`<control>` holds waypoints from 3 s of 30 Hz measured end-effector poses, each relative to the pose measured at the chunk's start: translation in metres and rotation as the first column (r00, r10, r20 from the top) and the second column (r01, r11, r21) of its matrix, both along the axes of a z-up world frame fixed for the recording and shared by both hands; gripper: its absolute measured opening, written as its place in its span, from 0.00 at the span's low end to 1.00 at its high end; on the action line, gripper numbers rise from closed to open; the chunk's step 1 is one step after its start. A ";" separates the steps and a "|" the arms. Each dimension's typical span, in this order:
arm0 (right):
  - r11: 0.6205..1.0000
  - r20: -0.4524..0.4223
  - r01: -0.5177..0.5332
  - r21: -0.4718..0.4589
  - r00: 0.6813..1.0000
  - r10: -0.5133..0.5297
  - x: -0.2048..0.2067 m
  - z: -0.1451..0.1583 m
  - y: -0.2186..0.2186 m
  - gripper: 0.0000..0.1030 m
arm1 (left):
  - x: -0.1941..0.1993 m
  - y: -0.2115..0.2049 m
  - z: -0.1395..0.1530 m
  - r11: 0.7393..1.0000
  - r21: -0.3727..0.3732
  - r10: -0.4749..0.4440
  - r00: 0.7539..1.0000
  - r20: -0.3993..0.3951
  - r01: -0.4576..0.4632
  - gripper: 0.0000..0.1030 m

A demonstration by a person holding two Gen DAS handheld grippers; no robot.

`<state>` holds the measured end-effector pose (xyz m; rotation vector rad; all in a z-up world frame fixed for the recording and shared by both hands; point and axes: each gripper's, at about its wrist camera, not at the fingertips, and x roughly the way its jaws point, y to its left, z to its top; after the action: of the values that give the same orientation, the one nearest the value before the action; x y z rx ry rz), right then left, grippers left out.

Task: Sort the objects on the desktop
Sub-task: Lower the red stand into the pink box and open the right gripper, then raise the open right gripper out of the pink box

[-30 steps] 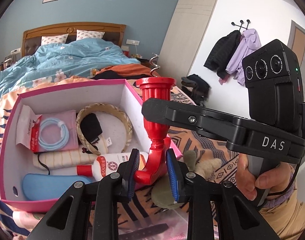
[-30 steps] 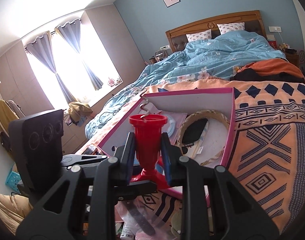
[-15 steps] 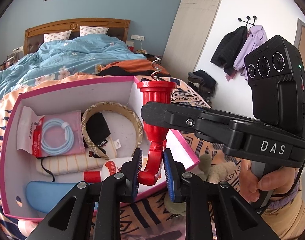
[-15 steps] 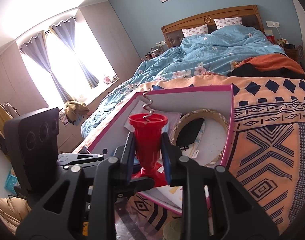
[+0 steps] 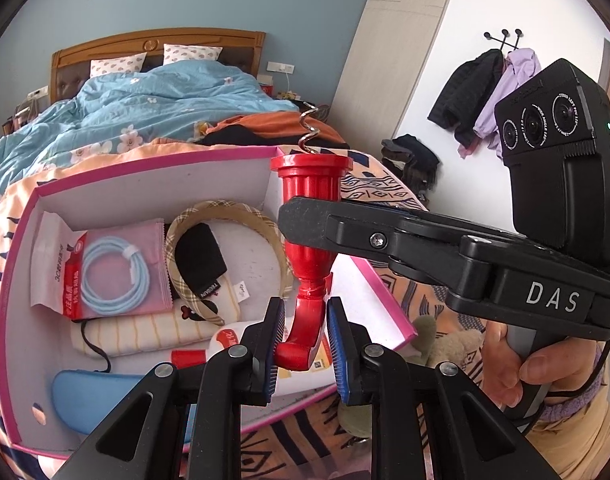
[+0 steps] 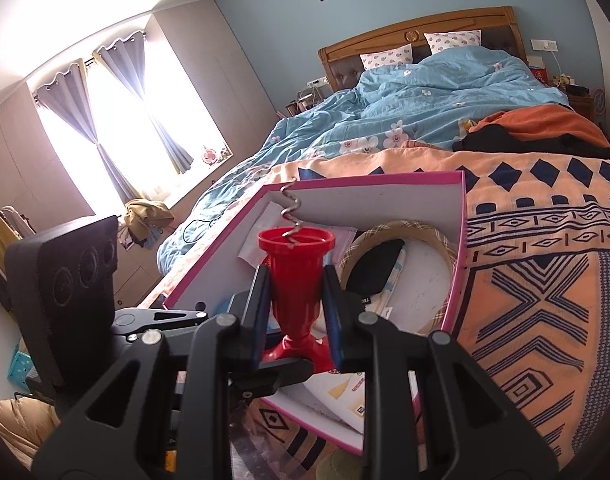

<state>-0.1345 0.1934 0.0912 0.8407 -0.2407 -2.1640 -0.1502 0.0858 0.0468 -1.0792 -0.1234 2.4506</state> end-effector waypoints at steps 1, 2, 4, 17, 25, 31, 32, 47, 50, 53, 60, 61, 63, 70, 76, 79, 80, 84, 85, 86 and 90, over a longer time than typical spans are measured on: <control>1.000 0.000 0.002 0.000 1.000 -0.002 -0.001 0.000 0.000 0.26 | -0.001 0.000 0.000 1.000 -0.001 0.001 1.000 0.002 -0.001 0.21; 1.000 0.000 0.005 0.002 1.000 -0.005 -0.002 0.000 -0.001 0.26 | -0.003 -0.001 0.000 1.000 0.000 0.002 1.000 0.006 -0.002 0.21; 1.000 0.006 0.007 0.006 1.000 -0.007 -0.005 -0.001 -0.003 0.26 | -0.006 -0.002 0.000 1.000 -0.003 0.005 1.000 0.007 -0.005 0.21; 0.999 0.086 0.036 0.021 0.996 -0.038 -0.036 -0.015 -0.006 0.26 | -0.029 0.002 -0.008 0.999 -0.037 0.005 0.998 0.062 -0.003 0.21; 0.997 0.122 0.046 0.068 0.991 -0.054 -0.050 -0.027 -0.009 0.26 | -0.042 0.003 -0.021 0.999 -0.049 0.018 0.993 0.116 -0.012 0.21; 0.994 0.153 0.049 0.101 0.986 -0.064 -0.059 -0.038 -0.012 0.26 | -0.050 0.003 -0.029 0.997 -0.068 0.035 0.989 0.146 -0.026 0.21; 0.993 0.155 0.050 0.108 0.986 -0.066 -0.060 -0.039 -0.013 0.26 | -0.051 0.003 -0.030 0.997 -0.071 0.038 0.987 0.153 -0.027 0.21; 0.927 0.145 0.056 0.372 0.982 -0.117 -0.081 -0.042 -0.037 0.26 | -0.054 -0.007 -0.037 0.997 -0.059 0.052 0.982 0.183 -0.041 0.21; 0.921 0.148 0.041 0.387 0.983 -0.106 -0.080 -0.042 -0.038 0.26 | -0.054 -0.010 -0.036 0.997 -0.061 0.050 0.982 0.180 -0.039 0.21; 0.920 0.161 0.020 0.390 0.983 -0.090 -0.074 -0.041 -0.035 0.26 | -0.054 -0.009 -0.036 0.997 -0.066 0.038 0.983 0.178 -0.026 0.21; 0.876 0.169 0.017 0.482 0.979 -0.112 -0.083 -0.044 -0.046 0.27 | -0.063 -0.010 -0.037 0.997 -0.068 0.049 0.981 0.186 -0.037 0.21; 0.873 0.167 0.034 0.487 0.977 -0.131 -0.086 -0.043 -0.049 0.36 | -0.062 -0.011 -0.037 0.997 -0.069 0.051 0.982 0.184 -0.039 0.21; 0.872 0.155 0.075 0.484 0.973 -0.170 -0.092 -0.040 -0.050 0.50 | -0.062 -0.013 -0.036 0.996 -0.075 0.057 0.982 0.180 -0.044 0.21; 0.891 0.133 0.099 0.444 0.976 -0.174 -0.091 -0.036 -0.047 0.57 | -0.058 -0.025 -0.031 0.996 -0.072 0.067 0.985 0.156 -0.057 0.23; 0.925 0.123 0.101 0.366 0.980 -0.155 -0.074 -0.033 -0.036 0.57 | -0.044 -0.029 -0.021 0.994 -0.086 0.076 0.993 0.085 -0.069 0.40; 0.946 0.119 0.090 0.313 0.984 -0.133 -0.062 -0.031 -0.031 0.57 | -0.029 -0.031 -0.012 0.991 -0.098 0.089 0.996 0.025 -0.086 0.54; 0.951 0.113 0.091 0.295 0.985 -0.130 -0.057 -0.030 -0.029 0.57 | -0.026 -0.032 -0.010 0.991 -0.099 0.094 0.996 0.011 -0.092 0.58; 0.968 0.069 0.085 0.234 0.992 -0.104 -0.031 -0.021 -0.023 0.57 | -0.004 -0.035 0.001 0.988 -0.094 0.116 0.992 -0.059 -0.121 0.72; 0.972 0.053 0.080 0.219 0.994 -0.093 -0.023 -0.017 -0.022 0.57 | 0.003 -0.036 0.004 0.987 -0.095 0.119 0.990 -0.081 -0.126 0.74; 0.975 0.042 0.073 0.209 0.996 -0.084 -0.018 -0.014 -0.021 0.57 | 0.012 -0.037 0.008 0.986 -0.103 0.120 0.987 -0.108 -0.131 0.76; 0.983 -0.019 0.026 0.184 1.000 -0.022 0.017 -0.003 -0.019 0.57 | 0.042 -0.040 0.016 0.980 -0.136 0.122 0.976 -0.180 -0.147 0.80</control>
<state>-0.1173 0.1748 0.0885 0.9259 -0.0421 -2.2399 -0.1079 0.0453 0.0627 -0.9424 0.0429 2.6990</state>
